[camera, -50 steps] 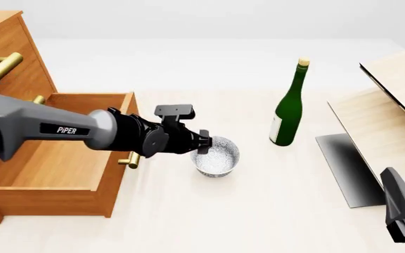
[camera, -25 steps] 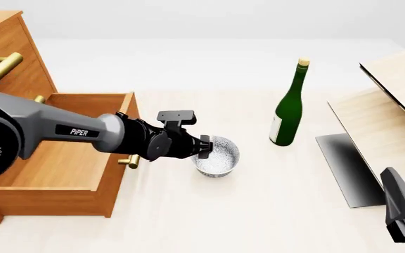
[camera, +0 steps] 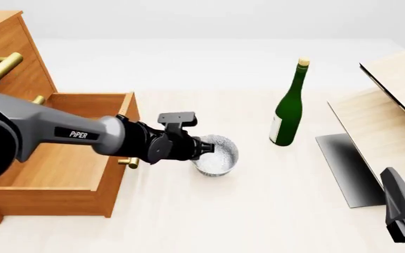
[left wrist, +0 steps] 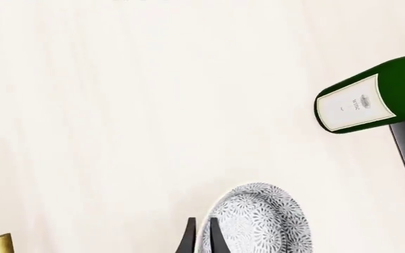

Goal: Put the bowl in the bottom drawer of the cabinet and close it.

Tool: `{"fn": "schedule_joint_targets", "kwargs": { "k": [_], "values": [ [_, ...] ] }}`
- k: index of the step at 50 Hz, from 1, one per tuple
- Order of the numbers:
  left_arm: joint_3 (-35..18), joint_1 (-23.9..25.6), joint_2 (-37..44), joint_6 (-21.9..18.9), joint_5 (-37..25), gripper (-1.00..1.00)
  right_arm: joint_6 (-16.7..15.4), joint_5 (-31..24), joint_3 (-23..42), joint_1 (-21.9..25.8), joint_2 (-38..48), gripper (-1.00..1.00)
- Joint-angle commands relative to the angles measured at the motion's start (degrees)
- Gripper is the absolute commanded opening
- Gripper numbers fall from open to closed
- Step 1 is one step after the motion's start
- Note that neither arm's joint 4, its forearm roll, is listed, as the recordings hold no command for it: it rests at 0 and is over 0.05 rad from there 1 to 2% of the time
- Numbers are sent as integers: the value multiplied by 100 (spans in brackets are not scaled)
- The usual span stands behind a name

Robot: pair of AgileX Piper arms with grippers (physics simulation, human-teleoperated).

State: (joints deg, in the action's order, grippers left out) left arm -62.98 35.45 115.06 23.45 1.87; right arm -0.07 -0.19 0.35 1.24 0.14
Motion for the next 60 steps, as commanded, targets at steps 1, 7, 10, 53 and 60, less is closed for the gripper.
{"fn": "schedule_joint_targets", "kwargs": {
  "k": [1,7,10,53,60],
  "values": [
    [337,-124,-141,-51,114,-100,0,1,1,-2,3,100],
    [459,-99,-330,-29,140,-100,0,1,1,-2,3,100],
    [523,-89,-462,-37,133,-100,0,1,1,-2,3,100],
    [1098,-78,-1661,-219,-126,-100,0,1,1,-2,3,100],
    [1175,-103,-1859,-246,-192,-100,0,1,1,-2,3,100]
  ]
}}
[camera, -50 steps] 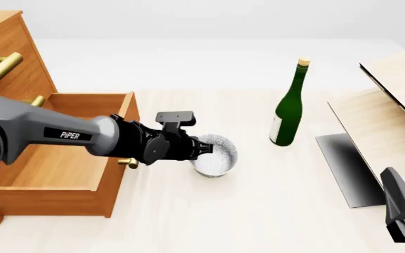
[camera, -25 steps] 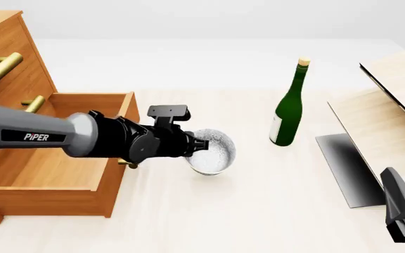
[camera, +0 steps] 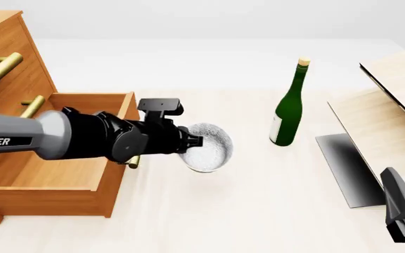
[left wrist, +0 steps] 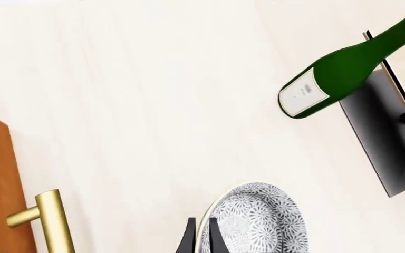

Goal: Put the bowl in the bottom drawer of the cabinet and close it.

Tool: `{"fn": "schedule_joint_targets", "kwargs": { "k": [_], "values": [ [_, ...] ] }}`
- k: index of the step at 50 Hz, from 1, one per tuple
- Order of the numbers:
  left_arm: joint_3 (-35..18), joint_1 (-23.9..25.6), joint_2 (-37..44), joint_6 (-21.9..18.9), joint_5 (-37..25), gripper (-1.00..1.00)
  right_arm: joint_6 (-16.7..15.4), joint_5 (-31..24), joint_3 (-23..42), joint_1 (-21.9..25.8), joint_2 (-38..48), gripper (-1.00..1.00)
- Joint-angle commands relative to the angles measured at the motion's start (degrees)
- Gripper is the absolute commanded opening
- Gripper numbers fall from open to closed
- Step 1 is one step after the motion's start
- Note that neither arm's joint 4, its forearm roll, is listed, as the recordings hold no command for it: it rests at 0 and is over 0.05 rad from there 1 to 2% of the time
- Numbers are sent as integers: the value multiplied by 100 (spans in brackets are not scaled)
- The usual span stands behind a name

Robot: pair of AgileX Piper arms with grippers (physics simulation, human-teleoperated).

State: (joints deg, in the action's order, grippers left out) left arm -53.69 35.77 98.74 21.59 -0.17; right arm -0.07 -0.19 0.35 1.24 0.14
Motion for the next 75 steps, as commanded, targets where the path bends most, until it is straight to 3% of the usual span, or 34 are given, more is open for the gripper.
{"fn": "schedule_joint_targets", "kwargs": {
  "k": [1,75],
  "values": [
    [246,-135,-227,-60,12,-100,0,1,1,-2,3,100],
    [966,-608,-2446,-573,-774,-100,0,1,1,-2,3,100]
  ]
}}
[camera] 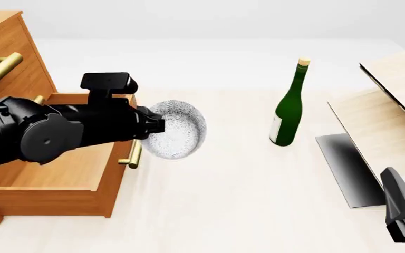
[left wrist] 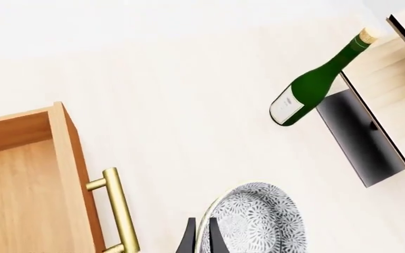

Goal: Put the bowl in the bottom drawer of the cabinet and close it.

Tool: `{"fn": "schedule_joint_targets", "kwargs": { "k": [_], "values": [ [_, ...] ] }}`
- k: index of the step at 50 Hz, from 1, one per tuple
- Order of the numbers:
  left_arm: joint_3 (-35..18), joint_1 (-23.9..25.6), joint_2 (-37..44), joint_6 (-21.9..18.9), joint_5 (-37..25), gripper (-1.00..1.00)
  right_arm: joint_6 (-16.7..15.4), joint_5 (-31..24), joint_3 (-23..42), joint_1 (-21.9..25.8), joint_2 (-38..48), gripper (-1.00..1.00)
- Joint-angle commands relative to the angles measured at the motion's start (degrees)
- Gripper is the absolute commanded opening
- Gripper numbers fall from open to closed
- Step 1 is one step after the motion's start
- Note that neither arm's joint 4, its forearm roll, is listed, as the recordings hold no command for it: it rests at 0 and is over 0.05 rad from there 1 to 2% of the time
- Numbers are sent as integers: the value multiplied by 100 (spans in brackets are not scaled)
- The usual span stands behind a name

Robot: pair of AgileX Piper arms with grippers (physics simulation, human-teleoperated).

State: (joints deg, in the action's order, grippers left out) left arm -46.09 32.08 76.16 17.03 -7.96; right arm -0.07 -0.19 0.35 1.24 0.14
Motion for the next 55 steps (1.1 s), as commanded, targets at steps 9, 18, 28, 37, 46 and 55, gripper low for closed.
{"fn": "schedule_joint_targets", "kwargs": {
  "k": [9,18,28,37,46,55],
  "values": [
    [227,-390,-400,-259,-98,-100,0,1,1,-2,3,100],
    [287,-512,-473,-361,-113,-100,0,1,1,-2,3,100],
    [307,-760,-596,-457,-200,-100,0,1,1,-2,3,100],
    [327,-893,-618,-493,-203,-100,0,1,1,-2,3,100],
    [365,-1022,-731,-501,-250,-100,0,1,1,-2,3,100],
    [385,-1201,-778,-496,-291,-100,0,1,1,-2,3,100]
  ]
}}
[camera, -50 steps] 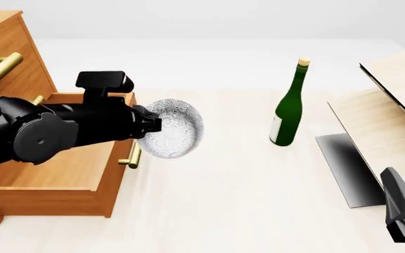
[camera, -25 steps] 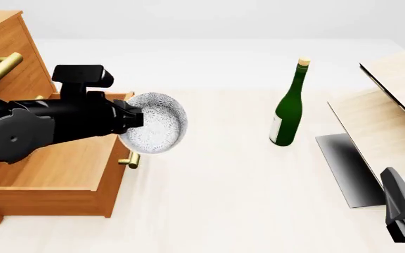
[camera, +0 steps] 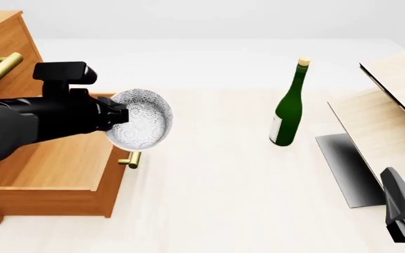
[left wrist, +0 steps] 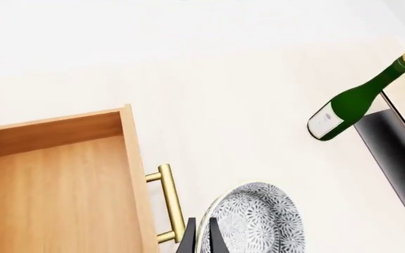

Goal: Put the bowl in the bottom drawer of the cabinet and close it.

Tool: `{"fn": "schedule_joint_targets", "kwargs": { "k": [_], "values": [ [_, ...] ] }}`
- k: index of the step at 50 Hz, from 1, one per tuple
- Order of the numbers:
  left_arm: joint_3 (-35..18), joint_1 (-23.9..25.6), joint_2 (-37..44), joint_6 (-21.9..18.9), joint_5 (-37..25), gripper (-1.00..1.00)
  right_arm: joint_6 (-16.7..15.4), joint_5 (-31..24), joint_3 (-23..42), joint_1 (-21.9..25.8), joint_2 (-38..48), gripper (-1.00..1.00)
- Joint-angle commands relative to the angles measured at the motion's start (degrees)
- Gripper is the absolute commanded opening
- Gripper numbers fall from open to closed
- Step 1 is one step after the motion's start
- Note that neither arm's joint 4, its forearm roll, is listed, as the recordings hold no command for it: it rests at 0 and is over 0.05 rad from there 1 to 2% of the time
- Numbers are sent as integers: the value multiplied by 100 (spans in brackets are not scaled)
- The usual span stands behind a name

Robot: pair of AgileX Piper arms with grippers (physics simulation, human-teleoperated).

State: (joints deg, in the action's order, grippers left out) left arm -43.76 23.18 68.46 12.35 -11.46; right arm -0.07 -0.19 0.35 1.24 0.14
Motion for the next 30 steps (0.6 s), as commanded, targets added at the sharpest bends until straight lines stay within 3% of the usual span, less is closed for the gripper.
{"fn": "schedule_joint_targets", "kwargs": {
  "k": [1,30],
  "values": [
    [156,-357,-7,-18,58,-100,0,1,1,-2,3,100],
    [256,-719,-250,-61,-94,-100,0,1,1,-2,3,100]
  ]
}}
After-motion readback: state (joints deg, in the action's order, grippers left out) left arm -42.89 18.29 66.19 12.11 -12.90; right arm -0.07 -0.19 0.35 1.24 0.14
